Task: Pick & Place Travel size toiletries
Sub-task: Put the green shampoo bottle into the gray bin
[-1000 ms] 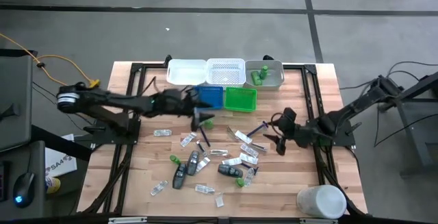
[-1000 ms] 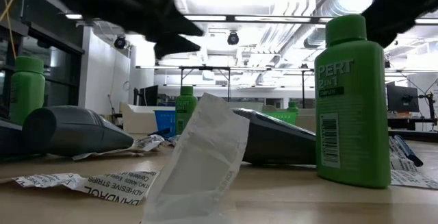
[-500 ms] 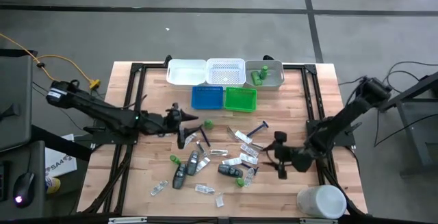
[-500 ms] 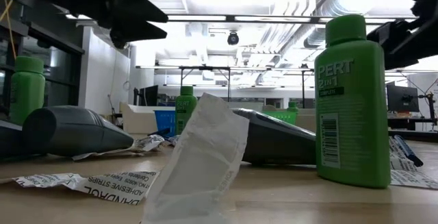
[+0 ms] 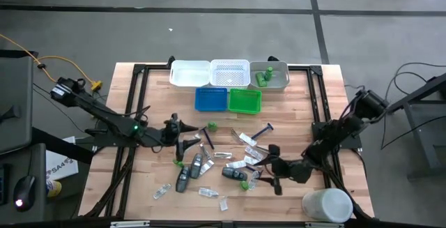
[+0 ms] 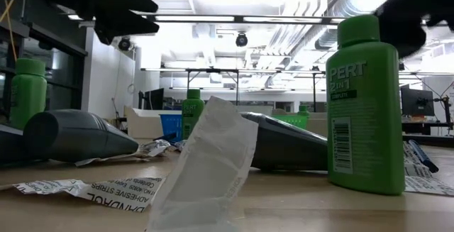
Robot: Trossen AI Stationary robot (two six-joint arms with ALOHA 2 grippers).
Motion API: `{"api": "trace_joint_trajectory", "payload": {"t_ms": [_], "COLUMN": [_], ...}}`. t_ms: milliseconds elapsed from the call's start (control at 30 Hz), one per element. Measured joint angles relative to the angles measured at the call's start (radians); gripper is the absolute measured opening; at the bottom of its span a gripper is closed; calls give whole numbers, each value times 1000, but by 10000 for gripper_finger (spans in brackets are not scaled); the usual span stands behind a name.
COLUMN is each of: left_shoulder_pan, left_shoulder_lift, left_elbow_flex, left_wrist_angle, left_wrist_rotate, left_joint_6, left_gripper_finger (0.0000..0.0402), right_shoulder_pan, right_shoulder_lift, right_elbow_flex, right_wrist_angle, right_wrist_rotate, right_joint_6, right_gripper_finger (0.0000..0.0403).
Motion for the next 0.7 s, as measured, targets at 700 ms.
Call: {"api": "trace_joint_trajectory", "payload": {"t_ms": [700], "left_shoulder_pan": [-92], "left_shoulder_lift": [1], "left_elbow_flex": [0], "left_wrist_angle": [-21], "left_wrist_rotate": [-56], "left_joint_6": [-27], "left_gripper_finger": [230], "right_shoulder_pan": [137], "right_shoulder_lift": [239], "right_elbow_flex": [418], "right_wrist_angle": [-455], "right_wrist_rotate": [218], "right_joint_6": [316], "right_gripper_finger": [231]}}
